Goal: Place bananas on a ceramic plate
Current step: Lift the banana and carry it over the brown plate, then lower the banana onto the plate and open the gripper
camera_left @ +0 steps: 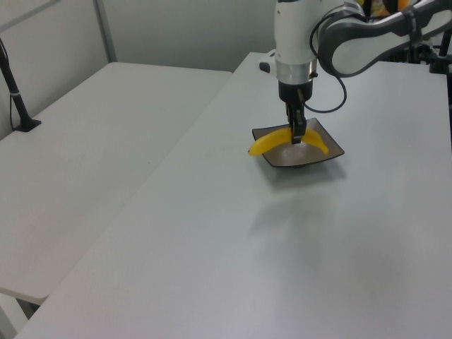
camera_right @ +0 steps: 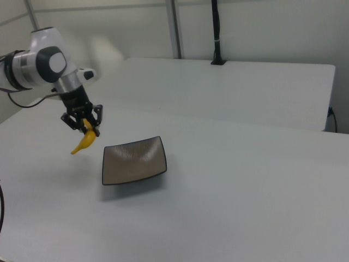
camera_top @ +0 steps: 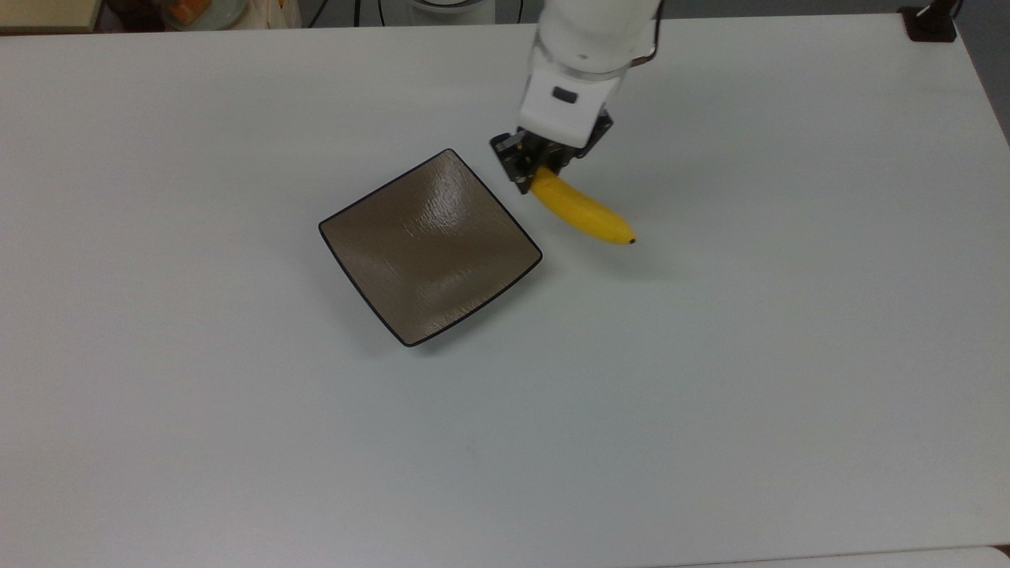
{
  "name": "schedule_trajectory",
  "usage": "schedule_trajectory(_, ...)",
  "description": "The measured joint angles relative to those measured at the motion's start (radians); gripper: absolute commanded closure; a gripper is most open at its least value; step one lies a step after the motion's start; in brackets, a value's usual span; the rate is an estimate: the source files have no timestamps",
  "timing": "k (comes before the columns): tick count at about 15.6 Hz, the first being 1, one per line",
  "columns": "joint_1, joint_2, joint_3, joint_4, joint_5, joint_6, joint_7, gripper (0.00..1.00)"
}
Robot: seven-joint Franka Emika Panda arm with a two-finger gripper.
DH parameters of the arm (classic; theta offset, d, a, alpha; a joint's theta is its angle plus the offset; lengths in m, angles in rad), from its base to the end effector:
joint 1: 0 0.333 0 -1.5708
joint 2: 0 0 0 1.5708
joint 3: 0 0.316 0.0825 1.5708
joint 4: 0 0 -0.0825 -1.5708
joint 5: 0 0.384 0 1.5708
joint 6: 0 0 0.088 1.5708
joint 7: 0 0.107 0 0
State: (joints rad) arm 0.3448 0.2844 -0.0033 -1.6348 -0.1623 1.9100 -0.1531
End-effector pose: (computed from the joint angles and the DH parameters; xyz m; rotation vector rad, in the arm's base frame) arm 0.6109 0.2051 0.4527 2.8756 0.8106 0.0079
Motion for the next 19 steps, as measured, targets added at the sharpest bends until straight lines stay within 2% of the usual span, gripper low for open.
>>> schedule_trajectory(5, -0.080, -0.001, -0.034, 0.000, 0.000, 0.000, -0.104, 0.69)
schedule_trajectory(6, -0.100, -0.001, -0.036, -0.001, 0.001, 0.000, -0.121, 0.61)
schedule_trajectory(7, -0.121, -0.001, -0.037, -0.001, 0.001, 0.000, -0.135, 0.33)
schedule_trajectory(8, -0.141, 0.000, -0.037, -0.001, 0.001, 0.000, -0.147, 0.00)
schedule_trajectory(12, -0.179, 0.009, -0.038, -0.001, 0.001, 0.032, -0.163, 0.00)
schedule_trajectory(19, -0.182, 0.014, -0.038, -0.001, 0.001, 0.047, -0.163, 0.00)
